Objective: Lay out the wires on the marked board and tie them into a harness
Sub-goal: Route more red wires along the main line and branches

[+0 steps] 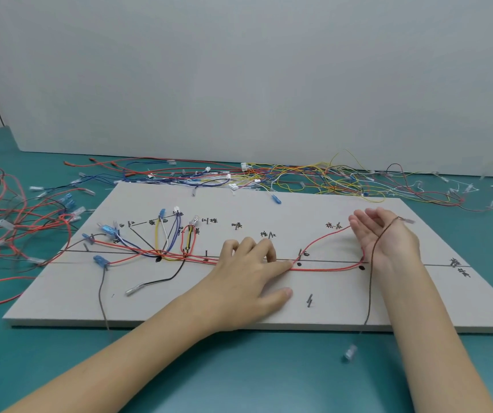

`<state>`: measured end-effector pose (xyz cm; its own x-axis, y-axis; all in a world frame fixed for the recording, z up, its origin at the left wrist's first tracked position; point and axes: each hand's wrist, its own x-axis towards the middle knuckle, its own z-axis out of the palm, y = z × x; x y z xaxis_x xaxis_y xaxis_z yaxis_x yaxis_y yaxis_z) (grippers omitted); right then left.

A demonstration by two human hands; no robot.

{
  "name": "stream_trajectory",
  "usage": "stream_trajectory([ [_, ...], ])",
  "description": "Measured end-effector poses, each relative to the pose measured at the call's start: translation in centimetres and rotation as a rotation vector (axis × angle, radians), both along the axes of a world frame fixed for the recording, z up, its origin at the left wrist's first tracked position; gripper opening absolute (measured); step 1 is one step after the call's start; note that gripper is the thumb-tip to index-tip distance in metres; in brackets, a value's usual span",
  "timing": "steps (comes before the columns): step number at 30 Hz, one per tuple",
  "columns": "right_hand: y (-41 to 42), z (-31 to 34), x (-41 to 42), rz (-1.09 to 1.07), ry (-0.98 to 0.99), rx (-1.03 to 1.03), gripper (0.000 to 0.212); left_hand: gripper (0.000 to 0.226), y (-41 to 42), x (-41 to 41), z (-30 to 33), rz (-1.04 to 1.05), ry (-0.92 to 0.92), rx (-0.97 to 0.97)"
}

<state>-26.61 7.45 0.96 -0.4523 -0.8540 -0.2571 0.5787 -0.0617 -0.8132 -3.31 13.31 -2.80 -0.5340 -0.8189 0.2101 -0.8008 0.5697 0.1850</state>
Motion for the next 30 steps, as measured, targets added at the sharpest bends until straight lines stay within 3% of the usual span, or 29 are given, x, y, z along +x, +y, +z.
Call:
stream_trajectory([
  [7,-0.5,0.4,0.7,-0.008,0.094,0.091,0.032,0.052,0.0,-0.3,-0.1,0.003,0.03,0.064],
  [10,-0.4,0.4,0.4,-0.069,0.06,0.026,0.035,0.055,-0.1,-0.5,-0.2,0.003,0.053,0.083],
  [14,-0.2,0.6,0.3,-0.111,0.053,-0.061,0.032,0.057,-0.1,-0.4,-0.2,-0.001,0.07,0.09],
  [17,-0.3,0.7,-0.4,-0.149,0.123,-0.016,0.028,0.055,-0.1,-0.4,-0.2,-0.007,0.083,0.089],
  [23,-0.5,1.6,-3.1,0.081,0.368,0.32,0.038,0.053,-0.1,-0.4,-0.4,-0.017,0.108,0.084],
  [26,0.1,1.8,-3.4,0.086,0.373,0.294,0.03,0.054,-0.4,-0.4,-0.5,-0.007,0.144,0.096],
  [30,0.4,1.4,-3.4,0.054,0.295,0.216,0.037,0.057,-0.4,-0.5,-0.7,0.01,0.146,0.105],
])
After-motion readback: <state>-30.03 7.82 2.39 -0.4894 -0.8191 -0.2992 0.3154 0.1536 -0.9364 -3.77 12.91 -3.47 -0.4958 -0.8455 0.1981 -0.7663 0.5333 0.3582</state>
